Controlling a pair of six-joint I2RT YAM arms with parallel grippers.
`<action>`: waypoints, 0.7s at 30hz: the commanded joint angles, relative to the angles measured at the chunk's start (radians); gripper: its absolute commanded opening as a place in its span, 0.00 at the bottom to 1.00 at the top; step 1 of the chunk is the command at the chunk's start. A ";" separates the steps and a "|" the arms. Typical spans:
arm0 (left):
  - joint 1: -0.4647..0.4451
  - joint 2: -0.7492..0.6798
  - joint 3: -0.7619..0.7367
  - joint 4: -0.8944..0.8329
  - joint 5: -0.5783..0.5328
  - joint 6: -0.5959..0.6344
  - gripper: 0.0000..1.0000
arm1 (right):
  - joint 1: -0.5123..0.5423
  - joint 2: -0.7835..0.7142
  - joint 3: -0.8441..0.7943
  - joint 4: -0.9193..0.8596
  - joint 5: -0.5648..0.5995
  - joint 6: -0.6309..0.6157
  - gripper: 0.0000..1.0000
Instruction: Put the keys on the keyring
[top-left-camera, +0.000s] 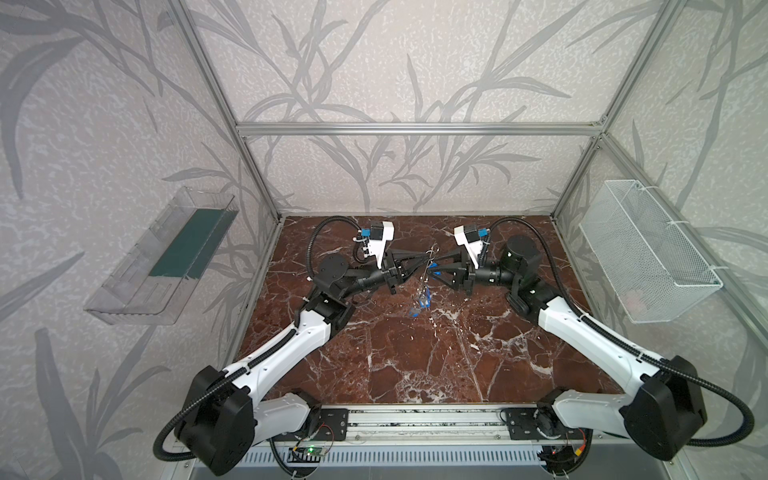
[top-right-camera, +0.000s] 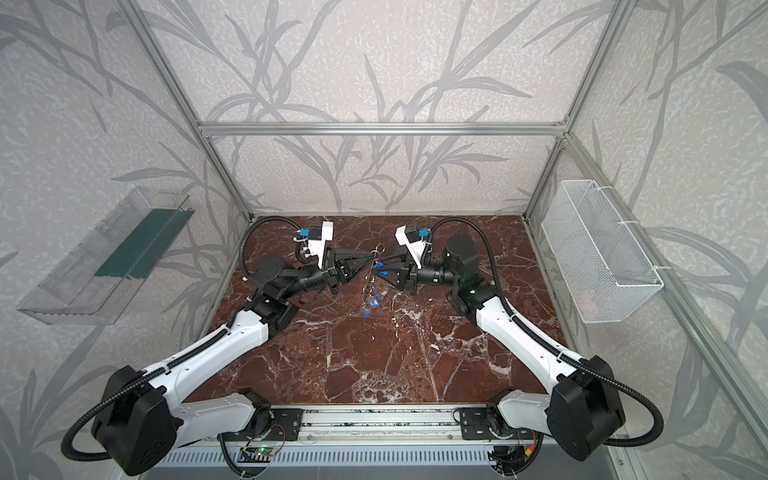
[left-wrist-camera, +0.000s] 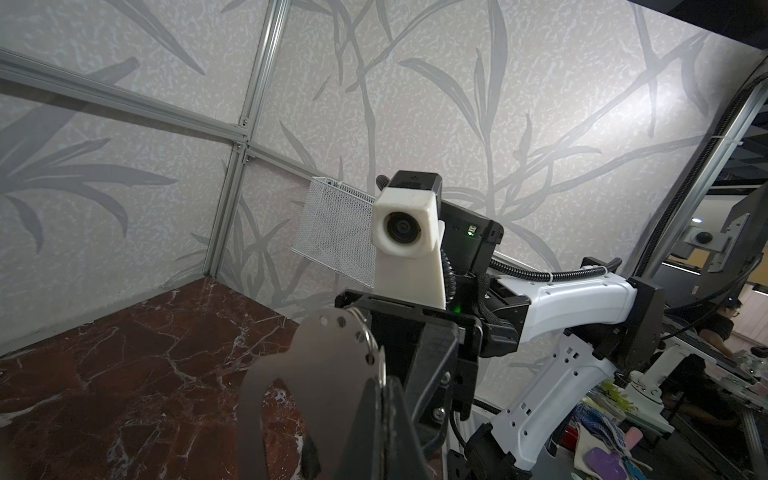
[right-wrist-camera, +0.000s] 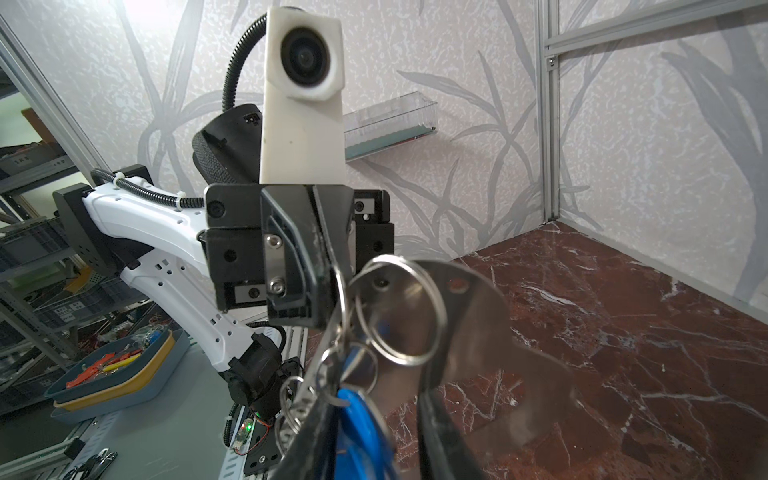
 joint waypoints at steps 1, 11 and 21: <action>-0.004 -0.003 0.034 0.021 0.006 0.003 0.00 | 0.006 -0.019 0.013 0.048 -0.034 -0.003 0.28; -0.003 -0.020 0.029 -0.019 -0.013 0.035 0.00 | 0.000 -0.073 -0.025 0.004 0.012 -0.044 0.16; -0.003 -0.020 0.030 -0.024 -0.015 0.039 0.00 | -0.010 -0.094 -0.037 -0.026 0.009 -0.050 0.11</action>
